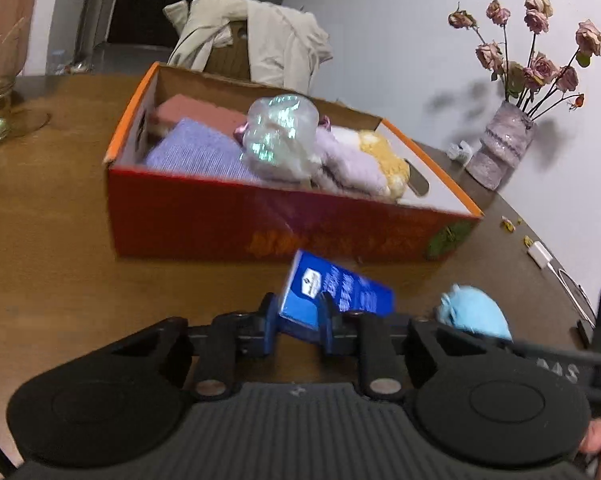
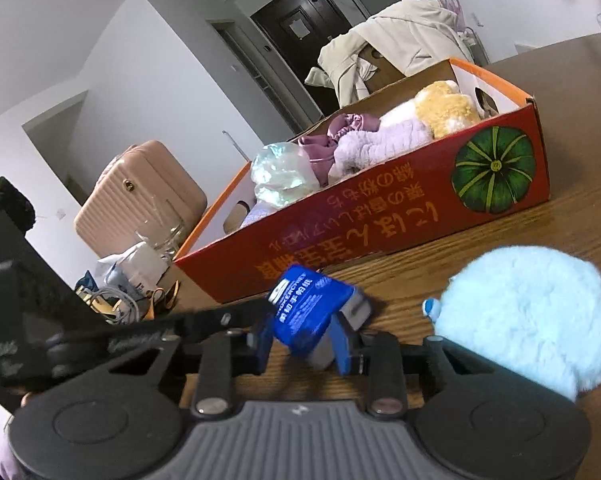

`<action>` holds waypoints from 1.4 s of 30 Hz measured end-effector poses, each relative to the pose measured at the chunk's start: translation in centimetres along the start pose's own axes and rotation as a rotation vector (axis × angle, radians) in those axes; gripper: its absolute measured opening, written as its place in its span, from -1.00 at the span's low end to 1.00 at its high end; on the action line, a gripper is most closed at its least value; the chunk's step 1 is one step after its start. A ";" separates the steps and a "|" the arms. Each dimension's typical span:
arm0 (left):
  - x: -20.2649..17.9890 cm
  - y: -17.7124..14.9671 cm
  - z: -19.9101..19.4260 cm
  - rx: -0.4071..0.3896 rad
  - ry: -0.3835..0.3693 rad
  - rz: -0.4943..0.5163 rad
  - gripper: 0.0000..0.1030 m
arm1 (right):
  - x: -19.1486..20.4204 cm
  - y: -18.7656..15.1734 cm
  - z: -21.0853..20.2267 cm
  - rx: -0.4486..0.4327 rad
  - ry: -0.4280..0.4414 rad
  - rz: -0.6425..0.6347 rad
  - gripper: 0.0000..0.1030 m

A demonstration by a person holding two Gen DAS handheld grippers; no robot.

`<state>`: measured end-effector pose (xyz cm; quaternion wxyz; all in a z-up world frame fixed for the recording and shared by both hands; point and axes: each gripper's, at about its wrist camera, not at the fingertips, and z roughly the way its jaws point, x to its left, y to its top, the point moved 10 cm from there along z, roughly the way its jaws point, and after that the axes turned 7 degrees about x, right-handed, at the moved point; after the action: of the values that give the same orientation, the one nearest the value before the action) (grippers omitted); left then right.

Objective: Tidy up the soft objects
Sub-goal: 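Close both grippers together on the blue card box, then carry the blue card box into the box with both grippers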

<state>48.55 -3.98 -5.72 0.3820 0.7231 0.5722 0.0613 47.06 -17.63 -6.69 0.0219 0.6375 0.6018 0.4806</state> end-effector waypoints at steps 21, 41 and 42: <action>-4.9 -14.7 -12.1 -0.046 0.017 -0.104 -0.50 | 5.0 -10.9 -11.9 0.105 0.004 -0.242 -0.46; -4.8 -14.3 -9.5 -0.043 -0.008 -0.117 -0.54 | 3.8 -11.2 -9.0 0.101 -0.041 -0.241 -0.64; -4.9 -14.3 -9.6 -0.046 -0.002 -0.107 -0.54 | 3.9 -11.2 -9.0 0.099 -0.043 -0.247 -0.64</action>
<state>30.68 -2.91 -6.23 0.4018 0.6825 0.6082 0.0531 32.18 -16.45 -6.38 0.0622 0.5690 0.6982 0.4301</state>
